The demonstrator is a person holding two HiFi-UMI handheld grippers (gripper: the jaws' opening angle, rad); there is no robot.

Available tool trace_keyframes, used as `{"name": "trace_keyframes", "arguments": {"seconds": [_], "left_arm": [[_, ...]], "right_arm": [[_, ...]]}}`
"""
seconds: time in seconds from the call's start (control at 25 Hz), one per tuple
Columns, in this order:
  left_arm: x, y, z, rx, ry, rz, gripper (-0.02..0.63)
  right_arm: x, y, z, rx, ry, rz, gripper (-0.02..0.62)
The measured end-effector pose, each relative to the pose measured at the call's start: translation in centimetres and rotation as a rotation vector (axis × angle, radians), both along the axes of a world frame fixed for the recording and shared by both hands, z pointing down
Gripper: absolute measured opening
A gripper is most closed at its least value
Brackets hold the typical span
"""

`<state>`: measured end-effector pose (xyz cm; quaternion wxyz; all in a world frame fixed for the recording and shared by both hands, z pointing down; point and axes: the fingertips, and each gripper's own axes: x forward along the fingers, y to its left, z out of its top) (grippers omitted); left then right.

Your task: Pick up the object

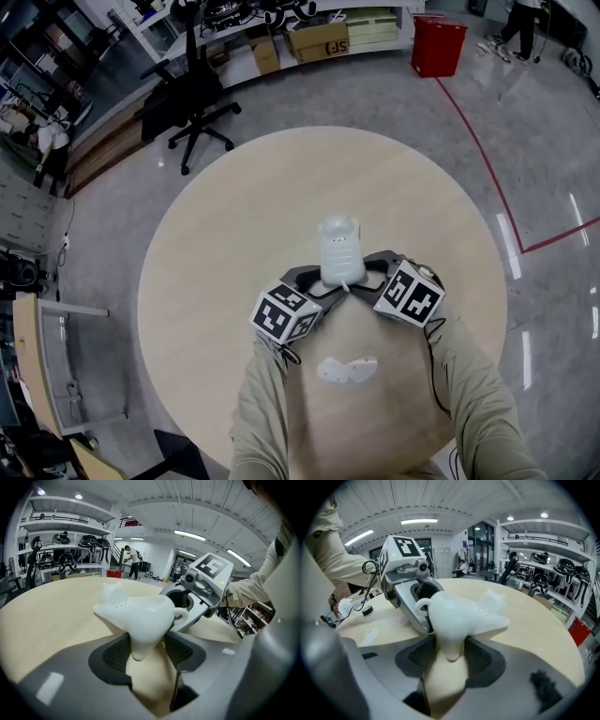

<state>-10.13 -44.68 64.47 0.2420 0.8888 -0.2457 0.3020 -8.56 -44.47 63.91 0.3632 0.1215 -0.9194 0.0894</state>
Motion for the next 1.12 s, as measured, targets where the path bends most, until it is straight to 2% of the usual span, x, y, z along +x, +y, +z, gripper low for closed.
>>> {"name": "trace_keyframes", "arguments": {"seconds": [0.28,0.6,0.92,1.12], "left_arm": [[0.3,0.8,-2.0,0.040,-0.002,0.002,0.238],[-0.1,3.9,-7.8,0.115,-0.013,0.003,0.238],[0.2,12.4,-15.2,0.208,-0.020,-0.007,0.238],[0.3,18.9,-18.3,0.266,-0.018,-0.003,0.238]], "right_arm": [[0.4,0.8,-2.0,0.019,-0.025,0.006,0.196],[0.0,4.0,-7.7,0.079,-0.053,-0.008,0.196],[0.3,12.3,-15.2,0.212,-0.033,-0.038,0.196],[0.3,18.9,-18.2,0.242,-0.051,-0.013,0.196]]}}
